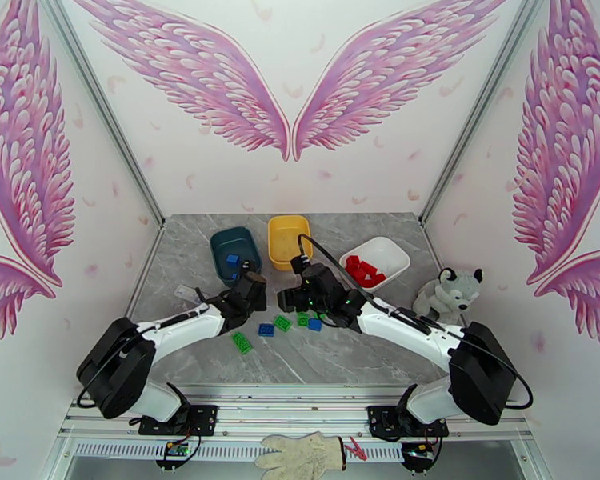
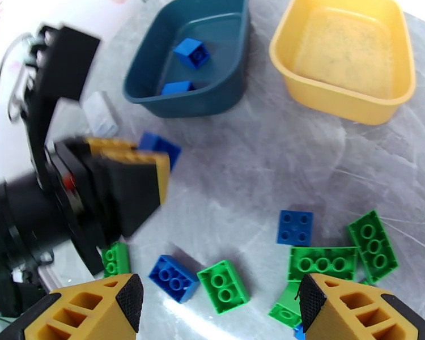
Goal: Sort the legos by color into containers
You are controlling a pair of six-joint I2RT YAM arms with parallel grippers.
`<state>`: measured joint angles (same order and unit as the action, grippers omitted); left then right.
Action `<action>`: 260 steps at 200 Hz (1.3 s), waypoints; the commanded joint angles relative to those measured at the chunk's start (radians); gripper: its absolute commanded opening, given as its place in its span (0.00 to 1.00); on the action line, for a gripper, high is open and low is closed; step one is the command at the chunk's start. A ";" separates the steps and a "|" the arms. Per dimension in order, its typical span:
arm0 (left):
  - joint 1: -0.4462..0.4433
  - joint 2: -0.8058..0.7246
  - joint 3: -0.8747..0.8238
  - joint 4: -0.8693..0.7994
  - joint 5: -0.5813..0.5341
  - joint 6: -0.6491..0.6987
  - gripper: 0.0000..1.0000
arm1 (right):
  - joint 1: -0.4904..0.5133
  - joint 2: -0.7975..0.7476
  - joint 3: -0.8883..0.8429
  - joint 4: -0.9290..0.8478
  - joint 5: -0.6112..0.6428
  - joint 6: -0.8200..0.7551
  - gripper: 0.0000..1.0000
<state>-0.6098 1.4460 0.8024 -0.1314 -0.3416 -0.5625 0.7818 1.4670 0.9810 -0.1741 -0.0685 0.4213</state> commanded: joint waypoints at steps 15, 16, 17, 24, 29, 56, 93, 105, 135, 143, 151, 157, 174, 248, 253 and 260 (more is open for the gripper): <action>0.126 -0.064 0.030 -0.039 0.074 0.035 0.27 | 0.006 -0.004 -0.027 0.108 -0.163 0.002 0.78; 0.129 -0.063 0.032 -0.039 0.076 0.035 0.27 | 0.006 -0.004 -0.028 0.110 -0.166 0.002 0.78; 0.133 -0.062 0.034 -0.039 0.077 0.035 0.27 | 0.006 -0.003 -0.027 0.111 -0.169 0.002 0.78; 0.158 -0.055 0.055 -0.040 0.088 0.038 0.27 | 0.006 -0.001 -0.028 0.116 -0.176 0.003 0.78; 0.173 -0.049 0.069 -0.040 0.095 0.038 0.27 | 0.006 -0.001 -0.029 0.119 -0.178 0.002 0.78; 0.239 0.014 0.158 -0.048 0.113 0.046 0.28 | 0.006 0.003 -0.029 0.116 -0.178 0.001 0.78; 0.308 0.141 0.270 -0.053 0.169 0.042 0.29 | 0.007 0.004 -0.022 0.105 -0.169 0.004 0.78; 0.325 0.184 0.303 -0.053 0.194 0.038 0.30 | 0.007 0.007 -0.019 0.098 -0.160 0.004 0.78; 0.349 0.262 0.364 -0.032 0.247 0.031 0.41 | 0.007 0.013 -0.014 0.088 -0.153 0.004 0.78; 0.352 0.275 0.376 -0.033 0.265 0.028 0.50 | 0.007 0.016 -0.013 0.087 -0.152 0.003 0.78; 0.351 0.277 0.380 -0.030 0.273 0.026 0.59 | 0.007 0.017 -0.012 0.083 -0.147 0.003 0.78; 0.346 0.271 0.374 -0.026 0.273 0.026 0.63 | 0.006 0.018 -0.009 0.077 -0.140 0.004 0.79; 0.320 0.232 0.343 -0.022 0.245 0.030 0.70 | 0.007 0.028 0.006 0.041 -0.104 0.005 0.79; 0.124 -0.082 0.033 -0.029 0.071 0.068 0.84 | 0.004 0.060 0.039 -0.052 0.020 0.025 0.88; 0.112 -0.100 0.013 -0.034 0.064 0.069 0.85 | 0.003 0.059 0.039 -0.056 0.028 0.026 0.89; 0.095 -0.127 -0.017 -0.041 0.061 0.069 0.86 | 0.002 0.054 0.036 -0.059 0.033 0.029 0.90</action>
<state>-0.4789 1.4033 0.8734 -0.1490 -0.2199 -0.5117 0.7818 1.5265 0.9829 -0.1940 -0.0956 0.4301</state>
